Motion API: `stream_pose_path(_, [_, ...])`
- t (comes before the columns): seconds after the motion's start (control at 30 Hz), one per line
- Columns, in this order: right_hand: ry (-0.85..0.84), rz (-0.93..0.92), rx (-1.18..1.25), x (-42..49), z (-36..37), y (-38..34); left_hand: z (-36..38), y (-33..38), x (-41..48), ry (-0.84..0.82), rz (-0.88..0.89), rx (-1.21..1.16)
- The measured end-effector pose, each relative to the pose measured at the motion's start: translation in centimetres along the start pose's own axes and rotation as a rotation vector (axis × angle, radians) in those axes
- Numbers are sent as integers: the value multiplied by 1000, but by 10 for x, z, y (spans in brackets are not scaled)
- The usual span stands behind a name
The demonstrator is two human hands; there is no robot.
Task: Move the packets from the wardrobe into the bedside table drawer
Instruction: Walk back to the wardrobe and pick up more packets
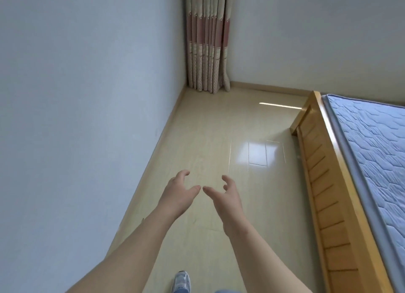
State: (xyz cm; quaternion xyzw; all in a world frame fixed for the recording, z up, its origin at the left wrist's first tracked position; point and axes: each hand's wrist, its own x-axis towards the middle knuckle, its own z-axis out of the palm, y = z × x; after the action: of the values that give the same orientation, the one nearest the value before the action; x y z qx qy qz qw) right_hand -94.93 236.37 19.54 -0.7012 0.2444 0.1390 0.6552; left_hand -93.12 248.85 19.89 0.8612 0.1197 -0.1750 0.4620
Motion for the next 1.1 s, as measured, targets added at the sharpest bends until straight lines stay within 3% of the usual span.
stream_pose_path(0.27, [127, 83, 107, 125, -14, -53, -10, 77, 139, -213, 164, 217])
stream_pose_path(0.7, [192, -23, 165, 394, -103, -232, 38, 279, 407, -179, 248, 225])
stream_pose_path(0.87, [223, 9, 190, 481, -123, -268, 50, 327, 502, -222, 275, 256])
stream_pose_path(1.1, [355, -13, 236, 631, -151, -360, 53, 425, 677, -336, 449, 414])
